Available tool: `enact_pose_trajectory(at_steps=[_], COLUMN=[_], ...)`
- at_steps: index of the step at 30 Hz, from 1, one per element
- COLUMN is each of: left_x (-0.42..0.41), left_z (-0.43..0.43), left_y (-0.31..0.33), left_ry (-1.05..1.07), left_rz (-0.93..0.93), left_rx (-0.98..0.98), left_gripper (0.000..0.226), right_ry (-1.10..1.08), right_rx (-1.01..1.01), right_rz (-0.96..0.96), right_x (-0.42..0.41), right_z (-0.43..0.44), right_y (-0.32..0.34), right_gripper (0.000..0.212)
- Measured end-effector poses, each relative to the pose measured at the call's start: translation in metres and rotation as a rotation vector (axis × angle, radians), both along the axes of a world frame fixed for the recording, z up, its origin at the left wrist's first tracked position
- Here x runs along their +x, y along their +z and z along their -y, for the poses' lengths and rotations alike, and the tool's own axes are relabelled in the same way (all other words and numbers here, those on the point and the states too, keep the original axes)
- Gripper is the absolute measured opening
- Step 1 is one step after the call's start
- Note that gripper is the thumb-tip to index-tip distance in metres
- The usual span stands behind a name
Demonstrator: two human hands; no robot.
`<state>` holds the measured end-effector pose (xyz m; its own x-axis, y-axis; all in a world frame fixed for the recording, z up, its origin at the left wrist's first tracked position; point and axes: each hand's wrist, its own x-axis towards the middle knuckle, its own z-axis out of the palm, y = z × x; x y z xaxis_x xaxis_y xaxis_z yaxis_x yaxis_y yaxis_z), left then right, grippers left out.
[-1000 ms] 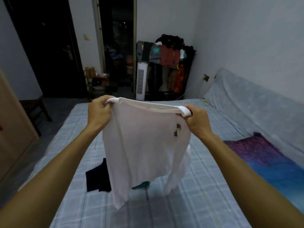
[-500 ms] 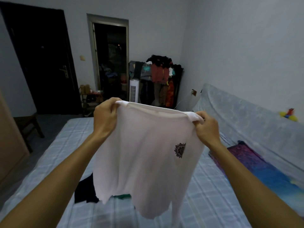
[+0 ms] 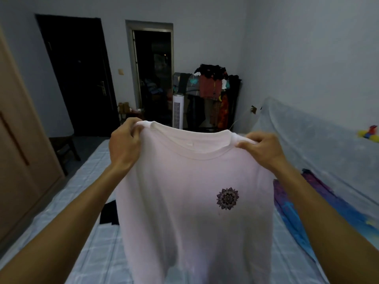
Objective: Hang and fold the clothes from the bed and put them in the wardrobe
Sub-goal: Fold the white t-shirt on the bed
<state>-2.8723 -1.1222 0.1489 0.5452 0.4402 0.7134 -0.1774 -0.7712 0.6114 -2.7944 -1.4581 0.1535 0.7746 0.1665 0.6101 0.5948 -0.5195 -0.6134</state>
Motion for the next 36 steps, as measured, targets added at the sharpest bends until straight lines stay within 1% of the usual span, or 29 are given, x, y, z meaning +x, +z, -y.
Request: enact_pose_trajectory(at_steps=[1,2,4,6,8,13,17,19,24,29,32,34,36], left_x=[0.004,0.010,0.024,0.043,0.065,0.147,0.220,0.253,0.319,0.397,0.459,0.504,0.546], left_z=[0.001,0.000,-0.003,-0.006,-0.007,-0.019,-0.031,-0.035,-0.043,-0.059,-0.067,-0.069,-0.069], left_y=[-0.003,-0.007,-0.015,-0.030,-0.050,-0.125,-0.197,-0.225,-0.279,-0.324,-0.349,-0.368,-0.393], left_ry=[-0.008,-0.026,-0.064,-0.079,-0.098,-0.216,-0.320,-0.357,-0.447,-0.469,-0.432,-0.366,-0.290], left_rz=[-0.032,-0.065,-0.126,-0.202,-0.265,-0.426,-0.570,-0.627,-0.674,-0.689,-0.700,-0.754,-0.816], left_rx=[0.037,0.073,0.147,0.229,0.277,0.274,0.271,0.267,0.251,0.319,0.344,0.336,0.341], left_gripper=[0.017,0.018,0.019,0.020,0.021,0.023,0.047,0.051,0.046,0.044,0.035,0.024,0.019], right_ry=[0.011,0.019,0.004,-0.059,-0.109,-0.177,-0.234,-0.266,-0.296,-0.293,-0.293,-0.294,-0.312], right_rx=[0.005,0.028,0.049,0.006,-0.026,-0.135,-0.174,-0.169,-0.175,-0.258,-0.317,-0.347,-0.373], right_rz=[-0.013,-0.020,-0.021,-0.024,-0.066,-0.204,-0.352,-0.415,-0.535,-0.580,-0.578,-0.559,-0.557], right_x=[0.004,0.008,0.020,0.042,0.066,0.135,0.194,0.219,0.279,0.351,0.410,0.453,0.496], right_z=[0.005,0.010,0.016,0.019,0.021,0.016,0.007,0.002,-0.010,-0.026,-0.039,-0.052,-0.064], right_y=[-0.002,-0.004,-0.011,-0.029,-0.052,-0.121,-0.175,-0.202,-0.260,-0.296,-0.321,-0.342,-0.372], right_gripper=[0.018,0.016,0.006,0.016,0.017,0.019,0.019,0.018,0.019,0.017,0.020,0.022,0.027])
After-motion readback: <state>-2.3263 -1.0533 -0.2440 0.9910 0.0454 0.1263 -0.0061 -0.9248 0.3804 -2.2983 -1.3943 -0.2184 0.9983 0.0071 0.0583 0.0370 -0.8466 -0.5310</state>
